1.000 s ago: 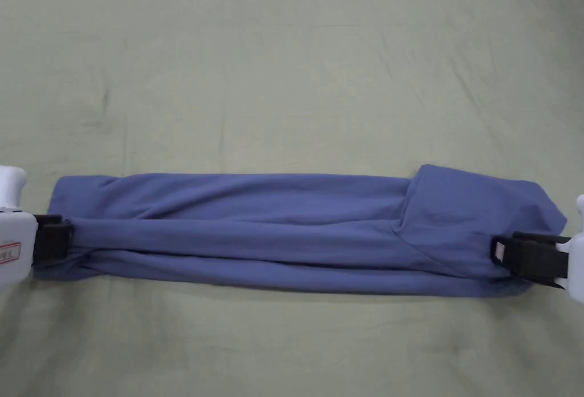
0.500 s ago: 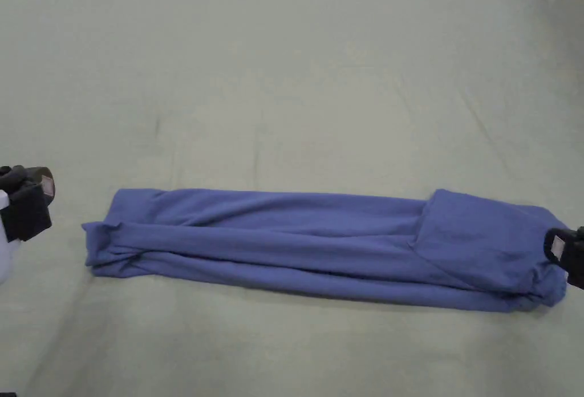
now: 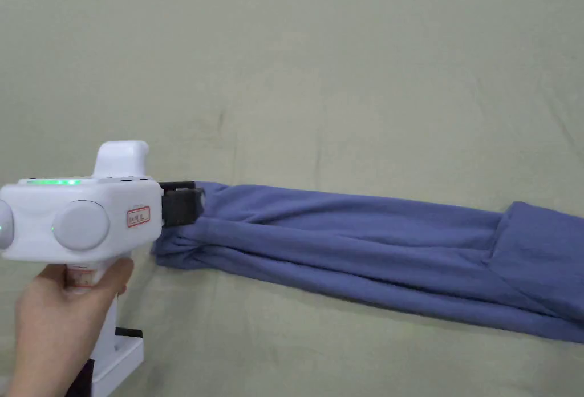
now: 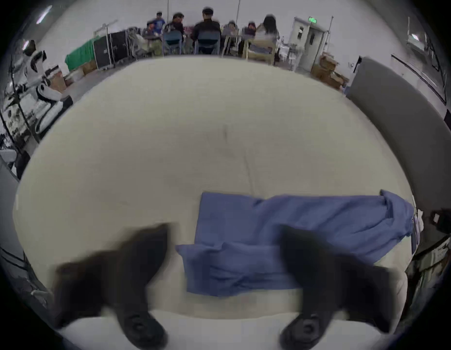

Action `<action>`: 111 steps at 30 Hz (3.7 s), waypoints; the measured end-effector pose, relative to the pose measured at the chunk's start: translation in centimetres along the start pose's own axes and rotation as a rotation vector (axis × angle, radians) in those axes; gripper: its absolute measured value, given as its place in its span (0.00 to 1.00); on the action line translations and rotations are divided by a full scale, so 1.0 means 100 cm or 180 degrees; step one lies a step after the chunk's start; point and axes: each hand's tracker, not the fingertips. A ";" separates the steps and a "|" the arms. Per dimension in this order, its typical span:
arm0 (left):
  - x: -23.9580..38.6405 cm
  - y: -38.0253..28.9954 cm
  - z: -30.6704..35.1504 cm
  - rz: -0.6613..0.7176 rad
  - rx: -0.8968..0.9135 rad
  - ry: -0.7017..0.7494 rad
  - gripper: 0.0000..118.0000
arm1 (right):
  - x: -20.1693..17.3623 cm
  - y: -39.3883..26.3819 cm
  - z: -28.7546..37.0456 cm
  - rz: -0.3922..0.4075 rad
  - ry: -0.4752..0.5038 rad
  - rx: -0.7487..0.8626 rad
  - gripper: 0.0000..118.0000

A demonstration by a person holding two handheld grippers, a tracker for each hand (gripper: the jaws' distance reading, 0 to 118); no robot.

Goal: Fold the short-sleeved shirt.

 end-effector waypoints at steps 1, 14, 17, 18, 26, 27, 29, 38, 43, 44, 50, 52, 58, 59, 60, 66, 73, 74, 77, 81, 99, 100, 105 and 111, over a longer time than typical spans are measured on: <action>-0.003 -0.002 -0.016 0.0009 -0.0214 0.0048 1.00 | -0.001 -0.001 -0.006 0.0019 0.0006 -0.0028 0.02; 0.003 -0.011 -0.022 0.0299 -0.0245 -0.0239 0.39 | -0.015 -0.007 -0.034 0.0158 0.0116 -0.0304 0.02; -0.002 -0.011 -0.022 0.0345 -0.0246 -0.0482 0.10 | -0.017 -0.009 -0.035 0.0159 0.0149 -0.0317 0.02; 0.002 -0.011 -0.018 0.0303 -0.0264 -0.0287 0.10 | -0.017 -0.009 -0.033 0.0164 0.0137 -0.0313 0.02; -0.041 0.013 0.051 0.0040 -0.0124 0.0573 0.10 | 0.001 -0.007 -0.015 0.0077 0.0077 -0.0160 0.02; -0.042 0.015 0.063 -0.0142 -0.0099 0.0950 0.10 | 0.003 -0.008 -0.015 0.0059 0.0074 -0.0152 0.02; -0.045 0.022 0.083 -0.0201 -0.0138 0.1183 0.10 | 0.006 -0.009 -0.017 0.0034 0.0091 -0.0134 0.02; 0.102 0.015 0.064 -0.0065 -0.0124 -0.0261 0.10 | 0.017 -0.013 -0.013 -0.0046 0.0178 -0.0048 0.02; 0.178 -0.006 -0.008 -0.0231 -0.0616 -0.0720 0.10 | 0.033 -0.022 -0.006 -0.0155 0.0125 -0.0050 0.02; 0.182 -0.009 -0.016 -0.0221 -0.0657 -0.0641 0.10 | 0.036 -0.023 -0.005 -0.0179 0.0114 -0.0063 0.02; 0.159 -0.010 -0.004 0.0043 -0.0634 -0.0989 0.68 | 0.047 -0.031 -0.009 -0.0261 0.0065 -0.0140 0.02; 0.145 0.001 0.036 -0.0073 -0.0356 -0.0743 0.72 | 0.046 -0.032 -0.012 -0.0321 0.0119 -0.0135 0.02; 0.092 0.018 0.100 0.0099 0.0278 0.0029 0.97 | 0.031 -0.032 -0.018 -0.0284 0.0216 -0.0156 0.02; 0.086 0.017 0.090 0.0162 0.0217 0.0052 0.91 | 0.029 -0.032 -0.019 -0.0269 0.0225 -0.0167 0.02; 0.082 0.015 0.076 0.0198 0.0009 -0.0084 0.49 | 0.028 -0.032 -0.020 -0.0252 0.0230 -0.0179 0.02; 0.149 -0.009 -0.008 -0.0489 -0.0693 -0.0482 0.00 | 0.027 -0.032 -0.022 -0.0241 0.0160 -0.0242 0.02; 0.240 -0.032 -0.011 -0.1420 -0.0476 -0.0175 0.00 | 0.031 -0.034 -0.024 -0.0257 0.0076 -0.0331 0.02; 0.248 -0.035 -0.006 -0.1494 -0.0422 -0.0149 0.00 | 0.030 -0.034 -0.025 -0.0258 0.0078 -0.0332 0.02; 0.259 -0.031 0.004 -0.1504 -0.0397 -0.0303 0.00 | 0.028 -0.032 -0.024 -0.0244 0.0085 -0.0321 0.02; 0.256 -0.022 0.039 -0.1365 -0.0229 -0.0557 0.00 | 0.023 -0.027 -0.014 -0.0207 0.0130 -0.0245 0.02; 0.071 -0.018 0.015 -0.0035 -0.0398 -0.0226 0.93 | -0.001 -0.026 -0.005 -0.0036 0.0209 -0.0286 0.02; 0.074 -0.020 0.005 -0.0081 -0.0396 -0.0237 0.93 | -0.002 -0.026 -0.006 -0.0021 0.0218 -0.0301 0.02; 0.082 -0.030 -0.028 -0.0215 -0.0560 -0.0452 0.50 | -0.009 -0.027 -0.007 0.0022 0.0192 -0.0351 0.02; 0.074 -0.037 -0.010 -0.0204 -0.0198 -0.0490 0.09 | -0.013 -0.028 -0.012 0.0075 0.0116 -0.0424 0.02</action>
